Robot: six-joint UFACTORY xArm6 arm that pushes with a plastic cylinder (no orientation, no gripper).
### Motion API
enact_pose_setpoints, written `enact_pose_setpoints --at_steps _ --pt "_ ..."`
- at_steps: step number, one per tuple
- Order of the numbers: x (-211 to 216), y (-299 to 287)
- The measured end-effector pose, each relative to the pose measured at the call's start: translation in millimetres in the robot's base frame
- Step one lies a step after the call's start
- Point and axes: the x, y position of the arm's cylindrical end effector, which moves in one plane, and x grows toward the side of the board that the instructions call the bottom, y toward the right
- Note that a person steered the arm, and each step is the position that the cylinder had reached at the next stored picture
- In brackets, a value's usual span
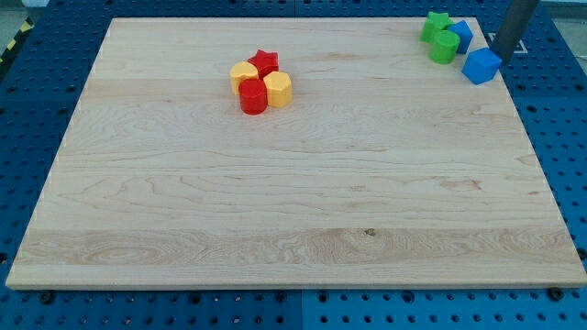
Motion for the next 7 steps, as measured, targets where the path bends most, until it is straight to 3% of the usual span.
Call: enact_pose_setpoints --at_steps 2,3,4,5,7 --pt "20.1 -44.1" --pt "29.7 -31.3" --pt "30.1 46.1" --pt "10.3 50.7" --pt "-84.1 34.5"
